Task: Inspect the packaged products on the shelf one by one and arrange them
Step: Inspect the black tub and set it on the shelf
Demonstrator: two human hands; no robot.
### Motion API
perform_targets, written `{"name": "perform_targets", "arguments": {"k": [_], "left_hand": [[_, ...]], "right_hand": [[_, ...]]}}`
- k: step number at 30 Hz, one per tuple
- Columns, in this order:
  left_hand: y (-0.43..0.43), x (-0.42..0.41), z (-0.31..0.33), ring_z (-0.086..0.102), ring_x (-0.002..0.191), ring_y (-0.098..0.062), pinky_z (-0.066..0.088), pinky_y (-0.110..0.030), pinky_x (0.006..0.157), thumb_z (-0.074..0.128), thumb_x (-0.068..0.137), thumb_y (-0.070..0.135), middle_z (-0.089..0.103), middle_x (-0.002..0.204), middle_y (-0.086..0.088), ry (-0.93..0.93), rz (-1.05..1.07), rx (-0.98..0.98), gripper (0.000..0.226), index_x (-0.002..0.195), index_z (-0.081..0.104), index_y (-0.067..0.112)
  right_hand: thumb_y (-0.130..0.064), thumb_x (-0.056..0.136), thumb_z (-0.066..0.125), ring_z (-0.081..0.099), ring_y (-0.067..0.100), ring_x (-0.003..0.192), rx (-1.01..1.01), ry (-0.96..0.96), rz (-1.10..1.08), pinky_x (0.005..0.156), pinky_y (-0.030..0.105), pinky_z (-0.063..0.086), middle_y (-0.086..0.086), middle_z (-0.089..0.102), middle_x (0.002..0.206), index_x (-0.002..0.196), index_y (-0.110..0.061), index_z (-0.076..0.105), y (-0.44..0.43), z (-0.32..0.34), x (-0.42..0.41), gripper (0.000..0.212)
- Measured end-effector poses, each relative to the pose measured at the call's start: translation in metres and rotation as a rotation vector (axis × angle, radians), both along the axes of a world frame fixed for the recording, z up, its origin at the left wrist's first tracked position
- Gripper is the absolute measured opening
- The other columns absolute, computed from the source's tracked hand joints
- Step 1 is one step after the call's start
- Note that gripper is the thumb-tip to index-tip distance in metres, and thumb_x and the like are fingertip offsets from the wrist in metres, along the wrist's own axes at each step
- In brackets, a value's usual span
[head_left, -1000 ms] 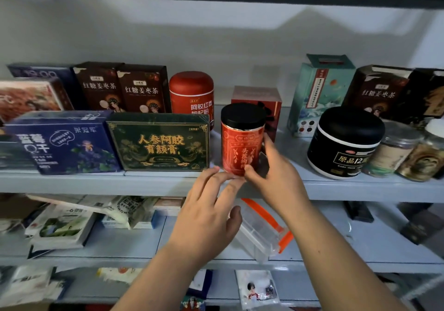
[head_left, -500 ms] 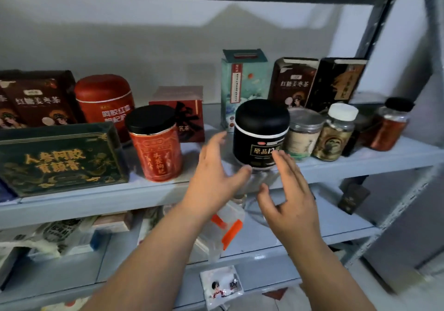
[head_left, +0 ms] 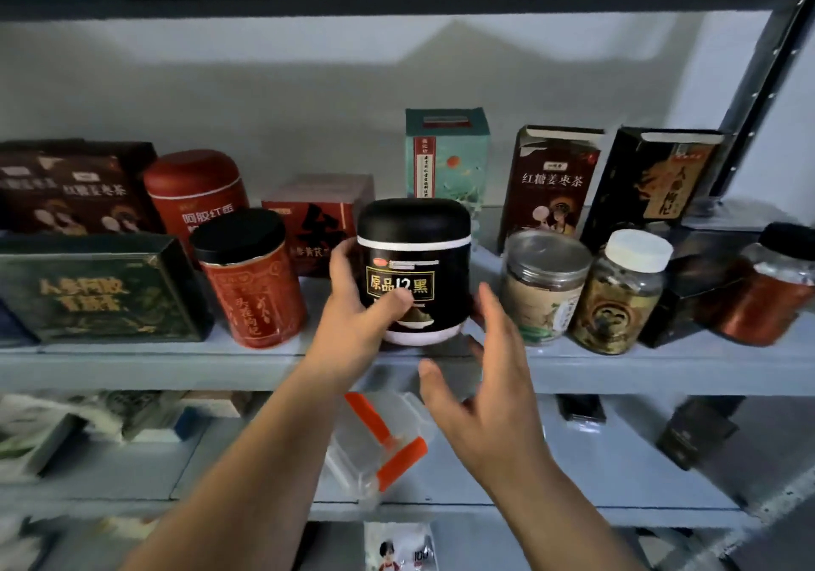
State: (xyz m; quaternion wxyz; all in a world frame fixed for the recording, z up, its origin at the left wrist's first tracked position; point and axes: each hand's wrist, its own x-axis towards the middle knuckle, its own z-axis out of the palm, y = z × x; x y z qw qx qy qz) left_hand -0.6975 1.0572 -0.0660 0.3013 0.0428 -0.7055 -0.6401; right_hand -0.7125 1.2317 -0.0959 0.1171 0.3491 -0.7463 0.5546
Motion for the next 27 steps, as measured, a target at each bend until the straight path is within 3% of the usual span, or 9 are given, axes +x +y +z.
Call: {"name": "perform_targets", "arguments": {"k": [2, 4, 8, 10, 15, 17, 21, 24, 27], "left_hand": [[0.001, -0.001, -0.001, 0.067, 0.105, -0.004, 0.054, -0.024, 0.086, 0.069, 0.066, 0.041, 0.073, 0.109, 0.012, 0.058, 0.006, 0.098, 0.073, 0.132, 0.042, 0.026], [0.0, -0.004, 0.0, 0.068, 0.108, -0.015, 0.056, -0.033, 0.09, 0.067, 0.07, 0.038, 0.074, 0.111, 0.005, 0.054, -0.003, 0.185, 0.069, 0.134, 0.047, 0.025], [-0.003, -0.011, 0.008, 0.067, 0.114, -0.03, 0.054, -0.049, 0.099, 0.065, 0.078, 0.039, 0.072, 0.121, -0.011, -0.034, 0.006, 0.451, 0.063, 0.136, 0.054, 0.018], [-0.001, -0.011, 0.013, 0.063, 0.122, -0.036, 0.049, -0.053, 0.105, 0.061, 0.08, 0.043, 0.065, 0.131, -0.023, -0.085, -0.022, 0.522, 0.068, 0.14, 0.054, 0.012], [-0.005, -0.016, 0.012, 0.073, 0.1, -0.023, 0.061, -0.038, 0.085, 0.057, 0.09, 0.032, 0.076, 0.108, -0.015, -0.133, -0.044, 0.531, 0.037, 0.119, 0.065, 0.011], [-0.006, -0.017, 0.012, 0.075, 0.09, -0.019, 0.06, -0.033, 0.077, 0.047, 0.096, 0.028, 0.078, 0.096, -0.01, -0.109, -0.094, 0.57, 0.031, 0.111, 0.066, 0.01], [-0.009, -0.016, 0.016, 0.068, 0.111, -0.036, 0.054, -0.046, 0.095, 0.055, 0.084, 0.037, 0.073, 0.114, -0.021, -0.049, -0.106, 0.646, 0.055, 0.125, 0.064, 0.003], [-0.012, -0.017, 0.015, 0.069, 0.114, -0.034, 0.059, -0.042, 0.089, 0.043, 0.093, 0.046, 0.071, 0.121, -0.021, -0.064, -0.153, 0.674, 0.057, 0.126, 0.066, 0.006], [-0.015, -0.017, 0.015, 0.068, 0.115, -0.032, 0.055, -0.044, 0.097, 0.041, 0.096, 0.048, 0.071, 0.122, -0.02, -0.068, -0.208, 0.701, 0.053, 0.12, 0.071, 0.01]], "right_hand": [[-0.057, 0.08, 0.07, 0.038, -0.008, 0.139, 0.016, -0.028, 0.085, 0.108, 0.013, 0.039, -0.018, 0.04, 0.149, 0.156, -0.039, 0.019, -0.008, 0.013, -0.017, 0.093], [-0.059, 0.07, 0.08, 0.05, 0.002, 0.133, 0.042, -0.101, 0.183, 0.105, 0.029, 0.05, -0.011, 0.05, 0.145, 0.158, -0.04, 0.018, -0.016, 0.027, -0.037, 0.109], [-0.052, 0.065, 0.089, 0.052, 0.0, 0.128, 0.121, -0.095, 0.216, 0.104, 0.028, 0.049, -0.016, 0.05, 0.142, 0.155, -0.051, 0.011, -0.026, 0.031, -0.056, 0.119], [-0.049, 0.068, 0.09, 0.049, 0.005, 0.133, 0.162, -0.066, 0.146, 0.106, 0.032, 0.048, -0.011, 0.046, 0.147, 0.159, -0.045, 0.005, -0.025, 0.021, -0.055, 0.125], [-0.043, 0.068, 0.088, 0.059, 0.009, 0.121, 0.154, -0.051, 0.084, 0.099, 0.042, 0.056, -0.01, 0.058, 0.133, 0.16, -0.037, 0.015, -0.027, 0.018, -0.066, 0.118], [-0.04, 0.071, 0.087, 0.061, 0.005, 0.113, 0.187, -0.06, 0.092, 0.097, 0.034, 0.055, -0.013, 0.061, 0.128, 0.161, -0.043, 0.004, -0.027, 0.019, -0.066, 0.123], [-0.041, 0.077, 0.084, 0.056, -0.02, 0.091, 0.217, -0.109, 0.122, 0.082, 0.002, 0.043, -0.041, 0.055, 0.106, 0.15, -0.065, -0.012, -0.021, 0.019, -0.066, 0.123], [-0.042, 0.075, 0.086, 0.06, -0.012, 0.092, 0.222, -0.12, 0.115, 0.081, 0.005, 0.044, -0.039, 0.055, 0.099, 0.148, -0.067, -0.015, -0.021, 0.021, -0.066, 0.128], [-0.041, 0.069, 0.09, 0.055, -0.024, 0.1, 0.16, -0.124, 0.126, 0.083, -0.001, 0.042, -0.053, 0.054, 0.105, 0.145, -0.07, -0.01, -0.021, 0.022, -0.064, 0.129]]}}
